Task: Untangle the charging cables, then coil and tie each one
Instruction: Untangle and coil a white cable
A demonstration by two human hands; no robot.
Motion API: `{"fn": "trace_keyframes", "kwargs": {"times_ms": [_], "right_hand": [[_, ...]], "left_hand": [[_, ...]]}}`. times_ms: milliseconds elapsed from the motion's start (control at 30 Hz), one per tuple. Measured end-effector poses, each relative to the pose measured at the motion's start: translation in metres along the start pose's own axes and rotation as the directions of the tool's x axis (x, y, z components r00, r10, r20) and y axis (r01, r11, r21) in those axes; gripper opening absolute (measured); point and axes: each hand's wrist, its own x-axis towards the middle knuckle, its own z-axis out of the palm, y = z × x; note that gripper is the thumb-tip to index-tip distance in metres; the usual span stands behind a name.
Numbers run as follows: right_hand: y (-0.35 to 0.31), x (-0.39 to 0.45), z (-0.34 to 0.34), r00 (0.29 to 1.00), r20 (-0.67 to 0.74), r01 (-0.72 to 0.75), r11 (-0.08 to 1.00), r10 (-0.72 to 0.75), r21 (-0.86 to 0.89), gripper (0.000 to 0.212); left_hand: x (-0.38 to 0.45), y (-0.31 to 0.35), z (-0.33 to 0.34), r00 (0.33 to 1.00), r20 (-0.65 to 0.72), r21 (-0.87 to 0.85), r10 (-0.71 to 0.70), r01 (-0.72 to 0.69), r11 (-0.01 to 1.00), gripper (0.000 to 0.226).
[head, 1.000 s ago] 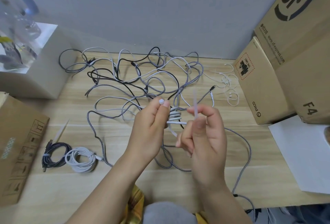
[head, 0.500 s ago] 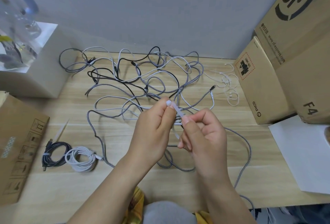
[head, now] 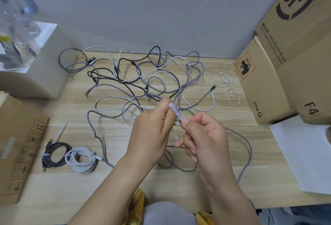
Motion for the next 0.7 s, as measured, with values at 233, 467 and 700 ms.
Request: {"fn": "trace_keyframes", "kwargs": {"times_ms": [233, 467, 700], "right_hand": [[0.000, 0.000, 0.001, 0.995, -0.018, -0.095, 0.993, 0.094, -0.072, 0.027], [0.003, 0.000, 0.002, 0.995, 0.037, -0.095, 0.995, 0.095, 0.009, 0.015], [0.006, -0.001, 0.004, 0.998, 0.009, -0.063, 0.997, 0.062, 0.049, 0.020]], "left_hand": [[-0.001, -0.005, 0.005, 0.999, -0.015, 0.053, 0.043, -0.042, 0.998, 0.019], [0.003, -0.011, 0.000, 0.997, -0.043, 0.178, 0.060, -0.051, 0.983, 0.028], [0.005, -0.009, -0.003, 0.994, -0.058, 0.207, 0.091, -0.077, 0.975, 0.026]]}}
